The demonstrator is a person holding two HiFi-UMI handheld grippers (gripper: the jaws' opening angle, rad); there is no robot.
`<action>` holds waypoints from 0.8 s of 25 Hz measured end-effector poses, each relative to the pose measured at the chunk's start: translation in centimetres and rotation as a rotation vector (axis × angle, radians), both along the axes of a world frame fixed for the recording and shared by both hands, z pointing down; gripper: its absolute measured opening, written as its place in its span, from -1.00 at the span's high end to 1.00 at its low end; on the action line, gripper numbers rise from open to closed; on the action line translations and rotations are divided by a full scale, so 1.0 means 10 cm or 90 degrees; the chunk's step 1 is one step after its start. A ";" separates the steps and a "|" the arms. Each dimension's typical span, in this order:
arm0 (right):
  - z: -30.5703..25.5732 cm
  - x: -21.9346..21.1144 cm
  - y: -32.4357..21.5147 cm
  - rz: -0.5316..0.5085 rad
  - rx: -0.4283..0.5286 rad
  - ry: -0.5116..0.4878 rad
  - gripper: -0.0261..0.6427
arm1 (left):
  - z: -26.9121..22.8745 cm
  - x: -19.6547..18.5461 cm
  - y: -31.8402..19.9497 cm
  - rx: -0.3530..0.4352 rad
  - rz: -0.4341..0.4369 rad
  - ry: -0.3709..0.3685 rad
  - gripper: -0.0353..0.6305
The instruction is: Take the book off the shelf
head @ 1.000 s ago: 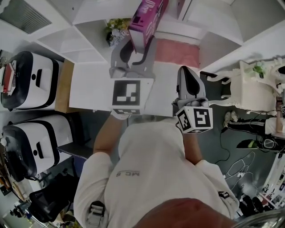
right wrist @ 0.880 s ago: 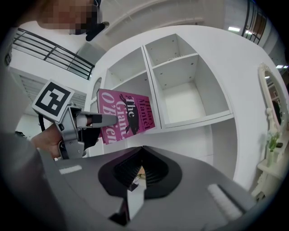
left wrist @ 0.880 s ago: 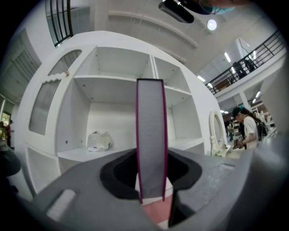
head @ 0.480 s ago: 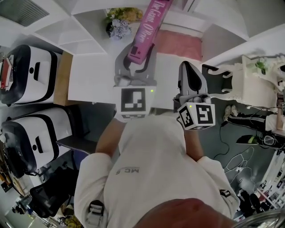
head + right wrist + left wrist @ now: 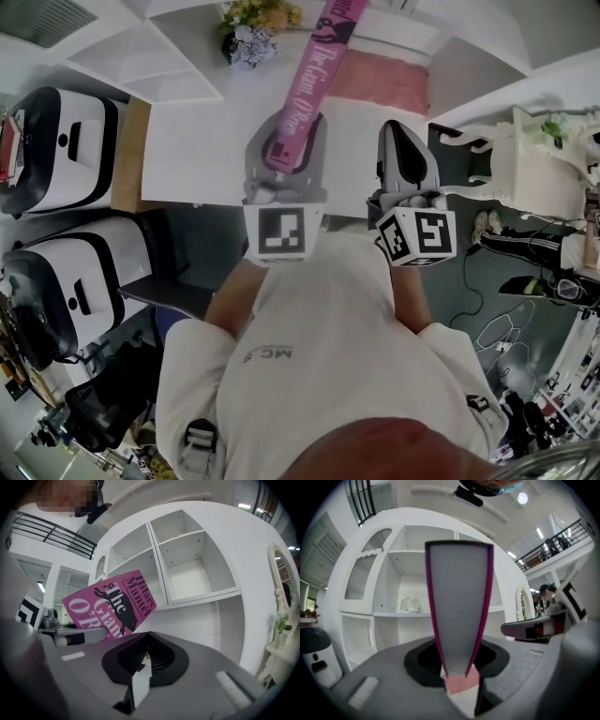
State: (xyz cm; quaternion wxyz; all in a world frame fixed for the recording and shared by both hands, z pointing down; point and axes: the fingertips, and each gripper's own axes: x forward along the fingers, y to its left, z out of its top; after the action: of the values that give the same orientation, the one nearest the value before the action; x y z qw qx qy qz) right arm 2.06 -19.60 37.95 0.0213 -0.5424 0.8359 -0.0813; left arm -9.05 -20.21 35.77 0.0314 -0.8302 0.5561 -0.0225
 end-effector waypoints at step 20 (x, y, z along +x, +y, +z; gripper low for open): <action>0.72 0.28 0.17 -0.005 -0.069 0.069 0.93 | 1.43 -0.23 0.35 -0.262 -0.007 0.011 0.46</action>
State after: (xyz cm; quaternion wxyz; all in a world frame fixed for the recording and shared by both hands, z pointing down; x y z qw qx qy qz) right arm 4.91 -17.93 45.12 -0.0535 -0.5432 0.8322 -0.0974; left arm -11.34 -16.69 50.06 -0.1438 -0.8160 0.5449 -0.1290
